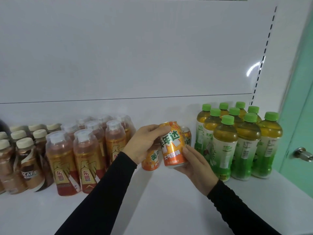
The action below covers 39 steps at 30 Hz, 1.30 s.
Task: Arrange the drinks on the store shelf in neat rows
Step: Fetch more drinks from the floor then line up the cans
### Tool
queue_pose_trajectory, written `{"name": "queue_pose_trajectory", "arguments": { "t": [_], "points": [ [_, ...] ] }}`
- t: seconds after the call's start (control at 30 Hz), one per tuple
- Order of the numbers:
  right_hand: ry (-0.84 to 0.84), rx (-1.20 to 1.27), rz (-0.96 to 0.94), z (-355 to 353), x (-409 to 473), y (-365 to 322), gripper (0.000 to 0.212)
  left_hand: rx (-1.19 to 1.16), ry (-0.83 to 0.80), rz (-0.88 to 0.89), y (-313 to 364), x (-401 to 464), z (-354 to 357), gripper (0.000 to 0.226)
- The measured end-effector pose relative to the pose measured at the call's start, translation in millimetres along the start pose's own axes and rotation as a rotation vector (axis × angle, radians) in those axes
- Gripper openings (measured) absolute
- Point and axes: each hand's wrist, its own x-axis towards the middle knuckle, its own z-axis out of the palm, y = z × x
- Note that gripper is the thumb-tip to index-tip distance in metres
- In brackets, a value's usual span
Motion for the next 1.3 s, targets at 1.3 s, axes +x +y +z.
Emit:
{"name": "queue_pose_trajectory", "arguments": {
  "t": [1.3],
  "points": [
    [0.052, -0.366, -0.064, -1, -12, -7, 0.058, -0.184, 0.047, -0.028, -6, 5, 7, 0.034]
  ]
}}
